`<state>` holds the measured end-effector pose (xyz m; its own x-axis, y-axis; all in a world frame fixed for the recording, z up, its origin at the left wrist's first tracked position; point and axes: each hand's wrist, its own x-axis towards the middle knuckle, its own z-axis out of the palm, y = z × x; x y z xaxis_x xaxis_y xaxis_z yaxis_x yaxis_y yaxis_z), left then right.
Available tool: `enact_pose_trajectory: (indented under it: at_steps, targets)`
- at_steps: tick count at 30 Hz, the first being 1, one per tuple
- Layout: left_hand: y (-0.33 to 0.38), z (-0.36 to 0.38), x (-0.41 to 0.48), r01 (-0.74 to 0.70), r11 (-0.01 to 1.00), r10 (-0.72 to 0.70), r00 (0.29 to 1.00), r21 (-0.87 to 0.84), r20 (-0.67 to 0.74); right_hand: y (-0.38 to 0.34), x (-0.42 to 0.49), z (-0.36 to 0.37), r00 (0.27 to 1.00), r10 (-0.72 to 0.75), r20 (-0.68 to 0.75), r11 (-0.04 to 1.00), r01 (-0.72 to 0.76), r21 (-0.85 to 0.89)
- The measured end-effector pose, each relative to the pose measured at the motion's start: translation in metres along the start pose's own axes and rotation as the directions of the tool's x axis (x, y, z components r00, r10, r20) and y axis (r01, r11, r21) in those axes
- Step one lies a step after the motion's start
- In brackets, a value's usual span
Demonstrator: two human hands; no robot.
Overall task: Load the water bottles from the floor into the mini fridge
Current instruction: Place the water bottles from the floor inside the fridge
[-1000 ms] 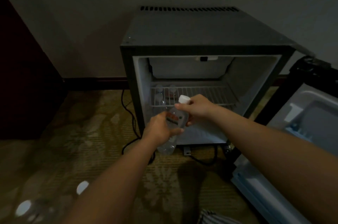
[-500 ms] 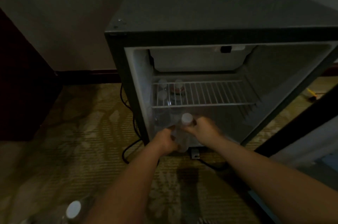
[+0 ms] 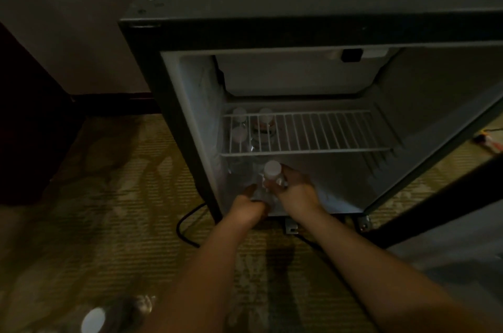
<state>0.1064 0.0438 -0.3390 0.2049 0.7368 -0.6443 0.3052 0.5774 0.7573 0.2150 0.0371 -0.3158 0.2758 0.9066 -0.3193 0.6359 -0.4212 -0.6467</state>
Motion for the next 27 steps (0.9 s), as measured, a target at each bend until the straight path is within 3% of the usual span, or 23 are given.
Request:
enact_pose_trajectory:
  at_steps: [5,13,21,24,27]
  targets:
    - [0.005,0.009,0.004,0.126,0.946,-0.147,0.988,-0.299,-0.048,-0.001,0.008,-0.001,0.997,-0.041,-0.065,0.992,0.049,0.117]
    - [0.019,0.024,0.022,0.106,0.908,-0.14,0.989,-0.406,-0.055,-0.002,0.036,0.009,0.989,-0.017,-0.143,0.959,0.057,0.277]
    - [0.021,0.011,0.039,0.053,0.949,-0.056,0.998,-0.311,-0.001,0.001,0.05,0.011,0.986,-0.065,-0.153,0.865,0.132,0.484]
    - [0.022,0.01,0.042,0.051,0.955,-0.05,0.999,-0.293,0.011,0.002,0.052,0.014,0.98,-0.08,-0.184,0.865,0.16,0.475]
    - [0.025,0.012,0.043,0.082,0.972,-0.088,0.996,-0.22,-0.018,0.003,0.054,0.011,0.989,-0.078,-0.122,0.893,0.124,0.432]
